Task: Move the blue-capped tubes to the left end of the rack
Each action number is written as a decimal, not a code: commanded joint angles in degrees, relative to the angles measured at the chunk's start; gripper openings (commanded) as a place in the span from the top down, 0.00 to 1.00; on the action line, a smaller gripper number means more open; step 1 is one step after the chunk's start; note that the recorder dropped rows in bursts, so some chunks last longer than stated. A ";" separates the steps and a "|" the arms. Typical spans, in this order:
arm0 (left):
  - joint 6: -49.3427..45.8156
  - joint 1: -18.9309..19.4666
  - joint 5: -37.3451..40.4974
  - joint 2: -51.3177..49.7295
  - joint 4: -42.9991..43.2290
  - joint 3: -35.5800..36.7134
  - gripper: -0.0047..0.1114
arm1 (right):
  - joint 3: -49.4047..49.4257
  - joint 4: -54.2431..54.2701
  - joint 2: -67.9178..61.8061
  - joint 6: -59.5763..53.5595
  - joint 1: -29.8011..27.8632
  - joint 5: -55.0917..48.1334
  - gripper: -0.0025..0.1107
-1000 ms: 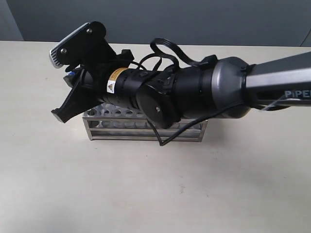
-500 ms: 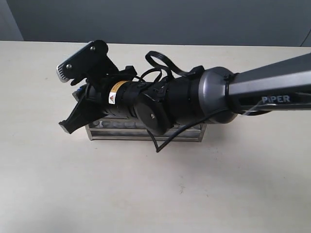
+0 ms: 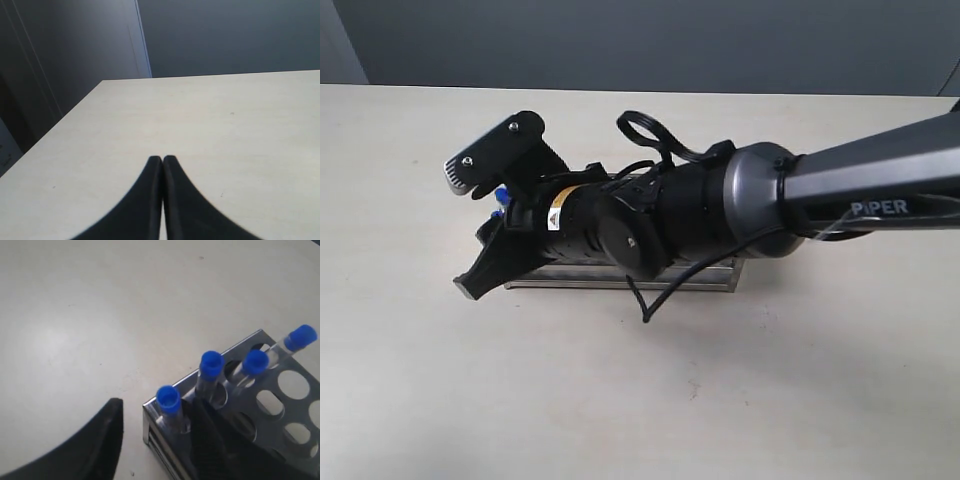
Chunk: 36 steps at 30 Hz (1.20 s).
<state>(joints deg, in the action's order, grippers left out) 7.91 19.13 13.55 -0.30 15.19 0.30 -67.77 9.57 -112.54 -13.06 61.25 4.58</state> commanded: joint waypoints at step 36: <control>0.27 -0.38 -0.19 0.30 0.00 -0.30 0.95 | 0.18 -0.22 -2.24 -1.04 0.96 8.29 0.98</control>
<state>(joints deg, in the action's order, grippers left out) 7.91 19.13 13.55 -0.30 15.19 0.30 -67.77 9.57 -113.67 -13.67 62.56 12.17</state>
